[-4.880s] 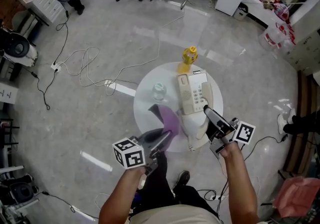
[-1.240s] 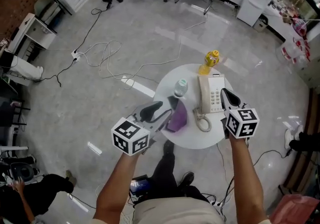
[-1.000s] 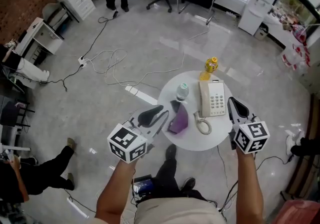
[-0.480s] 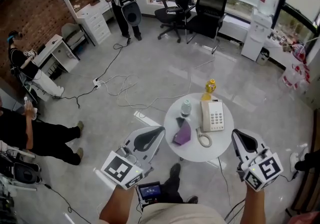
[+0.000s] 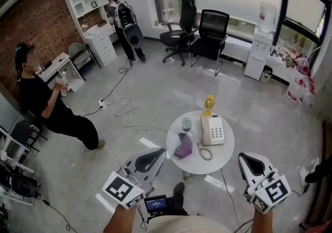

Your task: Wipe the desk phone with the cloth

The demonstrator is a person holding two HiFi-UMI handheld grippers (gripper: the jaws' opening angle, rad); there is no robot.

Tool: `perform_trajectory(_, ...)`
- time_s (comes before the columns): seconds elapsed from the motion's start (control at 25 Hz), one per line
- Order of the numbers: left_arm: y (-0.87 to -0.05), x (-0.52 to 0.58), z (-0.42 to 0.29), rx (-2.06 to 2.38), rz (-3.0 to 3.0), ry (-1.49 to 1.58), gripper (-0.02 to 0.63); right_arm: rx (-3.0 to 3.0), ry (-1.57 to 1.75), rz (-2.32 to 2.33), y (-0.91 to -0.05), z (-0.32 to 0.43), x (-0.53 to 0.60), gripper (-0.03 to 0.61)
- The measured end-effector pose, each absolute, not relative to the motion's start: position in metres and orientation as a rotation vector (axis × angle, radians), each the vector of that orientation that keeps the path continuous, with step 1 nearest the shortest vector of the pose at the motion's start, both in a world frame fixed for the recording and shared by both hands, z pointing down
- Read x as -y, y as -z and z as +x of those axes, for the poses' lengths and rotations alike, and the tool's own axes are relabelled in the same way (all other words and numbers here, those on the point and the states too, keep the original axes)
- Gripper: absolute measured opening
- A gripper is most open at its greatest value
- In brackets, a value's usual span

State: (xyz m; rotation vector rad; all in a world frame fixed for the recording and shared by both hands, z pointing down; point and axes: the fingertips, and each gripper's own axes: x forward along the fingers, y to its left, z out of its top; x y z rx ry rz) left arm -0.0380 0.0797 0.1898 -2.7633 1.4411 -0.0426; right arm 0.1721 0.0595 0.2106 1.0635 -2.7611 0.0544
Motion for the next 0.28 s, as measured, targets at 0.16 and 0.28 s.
perform_trajectory(0.16,-0.182,-0.103,-0.03,-1.439,-2.755,0.043,0.009,2.765,-0.042,1.062,-0.202,0.18,-0.082,-0.009)
perform_trajectory(0.28,-0.177,-0.126,-0.023,-1.444,-2.753,0.048,0.009,2.764,-0.037,1.059,-0.194,0.188,-0.102,-0.009)
